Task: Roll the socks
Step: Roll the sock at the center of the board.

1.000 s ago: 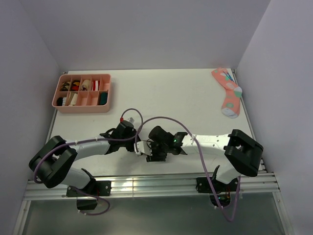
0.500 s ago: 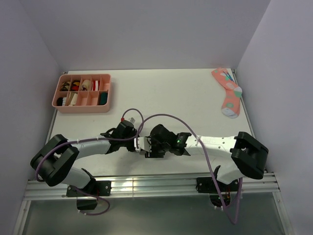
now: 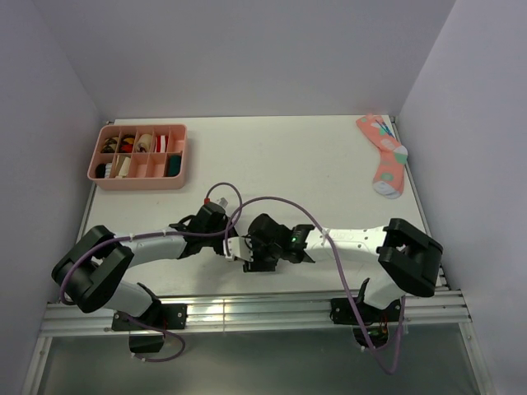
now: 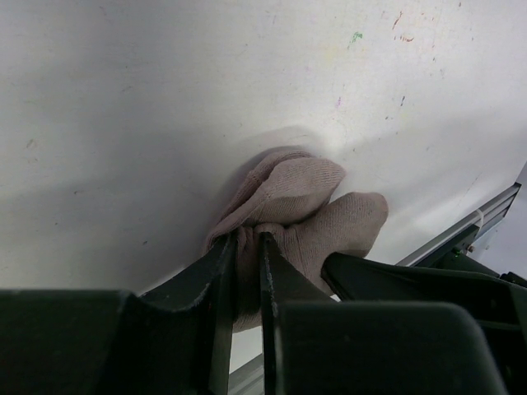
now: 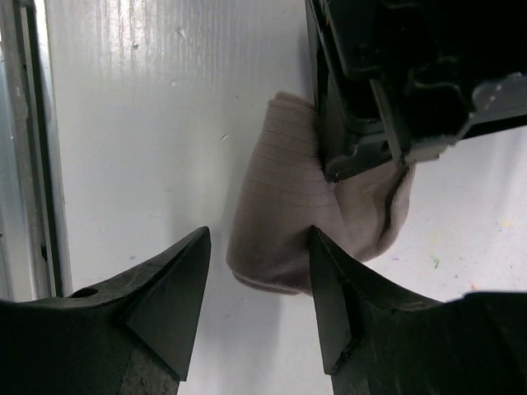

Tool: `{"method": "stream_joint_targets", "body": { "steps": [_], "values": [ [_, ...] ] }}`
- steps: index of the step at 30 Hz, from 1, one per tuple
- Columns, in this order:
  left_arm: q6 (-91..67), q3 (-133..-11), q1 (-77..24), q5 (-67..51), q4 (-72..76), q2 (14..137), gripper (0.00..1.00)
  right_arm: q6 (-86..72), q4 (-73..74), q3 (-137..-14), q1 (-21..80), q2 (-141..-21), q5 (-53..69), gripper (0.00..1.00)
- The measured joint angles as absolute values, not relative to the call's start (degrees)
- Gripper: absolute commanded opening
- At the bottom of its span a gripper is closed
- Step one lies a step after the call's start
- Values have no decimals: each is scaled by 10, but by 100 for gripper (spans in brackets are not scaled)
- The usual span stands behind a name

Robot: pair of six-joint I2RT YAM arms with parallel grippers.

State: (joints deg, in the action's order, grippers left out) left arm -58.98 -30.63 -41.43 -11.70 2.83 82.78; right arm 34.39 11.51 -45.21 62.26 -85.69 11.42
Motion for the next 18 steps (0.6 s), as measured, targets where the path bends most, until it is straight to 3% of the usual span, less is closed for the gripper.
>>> {"method": "stream_joint_targets", "body": {
  "steps": [18],
  "values": [
    [-592, -290, -409, -126, 57, 827, 0, 339, 127, -499, 623, -925, 95, 58]
  ]
}}
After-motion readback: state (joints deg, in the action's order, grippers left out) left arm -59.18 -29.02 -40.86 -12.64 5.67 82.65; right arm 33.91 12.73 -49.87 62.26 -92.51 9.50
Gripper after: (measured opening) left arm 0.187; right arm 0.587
